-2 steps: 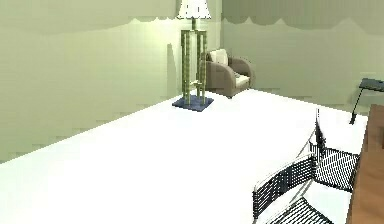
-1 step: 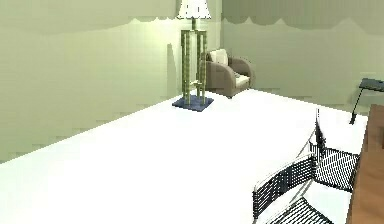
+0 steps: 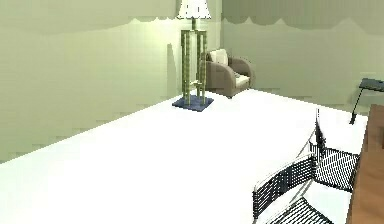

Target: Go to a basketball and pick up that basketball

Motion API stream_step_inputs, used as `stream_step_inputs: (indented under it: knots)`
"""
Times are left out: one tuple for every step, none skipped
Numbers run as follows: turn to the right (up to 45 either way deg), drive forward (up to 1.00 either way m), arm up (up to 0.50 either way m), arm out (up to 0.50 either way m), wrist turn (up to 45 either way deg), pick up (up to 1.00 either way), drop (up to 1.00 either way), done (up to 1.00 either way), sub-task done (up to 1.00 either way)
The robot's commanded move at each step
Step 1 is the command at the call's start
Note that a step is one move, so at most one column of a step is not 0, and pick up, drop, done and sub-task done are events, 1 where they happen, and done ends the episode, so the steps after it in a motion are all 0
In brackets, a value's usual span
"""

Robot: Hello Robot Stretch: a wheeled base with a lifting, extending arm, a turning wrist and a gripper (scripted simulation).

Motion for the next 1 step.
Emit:
stream_step_inputs:
  knots:
    - [0.0,0.00,0.00,0.00,0.0,0.00,0.00,1.00,0.00]
